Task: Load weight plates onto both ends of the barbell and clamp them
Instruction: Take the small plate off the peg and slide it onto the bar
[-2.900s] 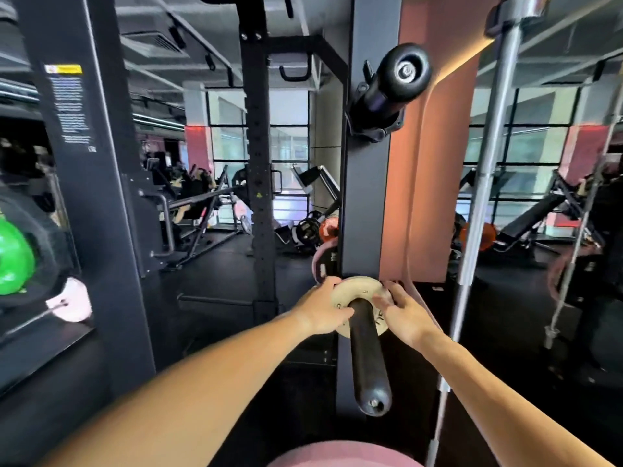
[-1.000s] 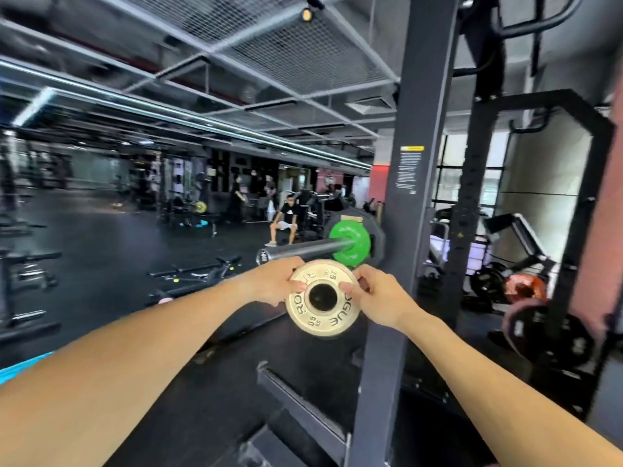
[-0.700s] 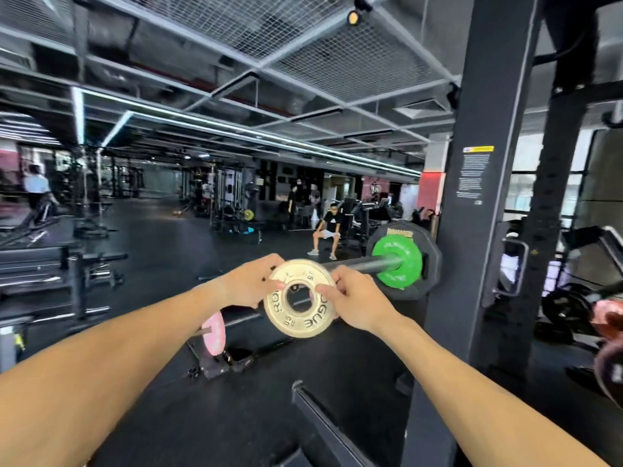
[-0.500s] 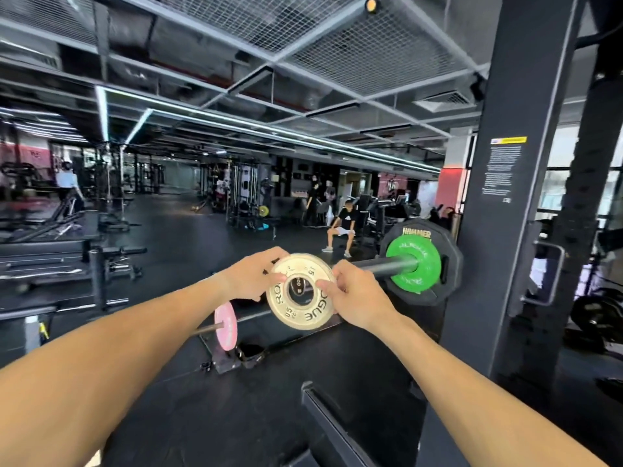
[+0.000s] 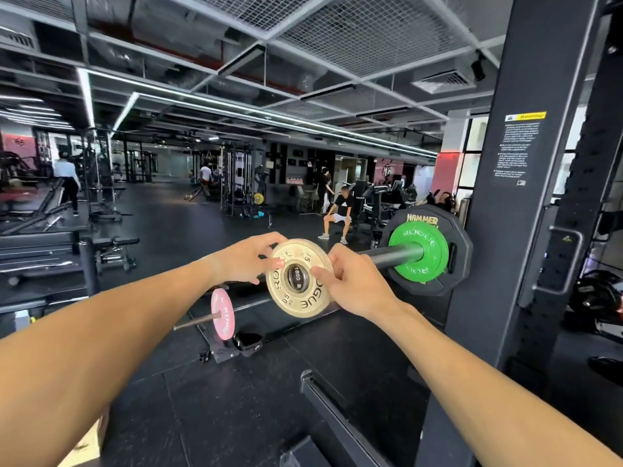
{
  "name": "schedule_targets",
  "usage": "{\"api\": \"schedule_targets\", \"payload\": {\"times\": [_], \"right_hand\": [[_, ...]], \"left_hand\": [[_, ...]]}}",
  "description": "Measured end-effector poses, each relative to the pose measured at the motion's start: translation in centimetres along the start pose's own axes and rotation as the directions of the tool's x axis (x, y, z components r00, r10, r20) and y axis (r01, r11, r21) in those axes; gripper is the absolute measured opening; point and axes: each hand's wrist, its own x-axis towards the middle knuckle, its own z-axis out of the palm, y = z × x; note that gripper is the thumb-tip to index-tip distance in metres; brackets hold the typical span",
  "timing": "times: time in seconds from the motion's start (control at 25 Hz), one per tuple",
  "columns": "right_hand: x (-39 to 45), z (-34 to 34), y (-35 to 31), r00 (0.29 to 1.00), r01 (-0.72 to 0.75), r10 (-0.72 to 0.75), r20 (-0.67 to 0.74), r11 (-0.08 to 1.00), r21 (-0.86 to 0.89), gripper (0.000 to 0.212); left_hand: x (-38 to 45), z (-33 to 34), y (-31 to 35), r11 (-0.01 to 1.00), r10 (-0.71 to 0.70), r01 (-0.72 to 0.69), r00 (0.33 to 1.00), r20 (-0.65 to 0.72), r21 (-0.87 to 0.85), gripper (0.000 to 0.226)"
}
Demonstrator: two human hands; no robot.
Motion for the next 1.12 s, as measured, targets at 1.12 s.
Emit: {"api": "schedule_targets", "payload": {"times": [1.12], "right_hand": [[2.0, 1.1, 8.2, 0.676, -0.565, 0.423, -0.603, 0.823, -0.055, 0.027]], "left_hand": [[18.6, 9.2, -0.8, 0.885, 0.275, -0.253, 0.961, 0.001, -0.391, 0.017]]}}
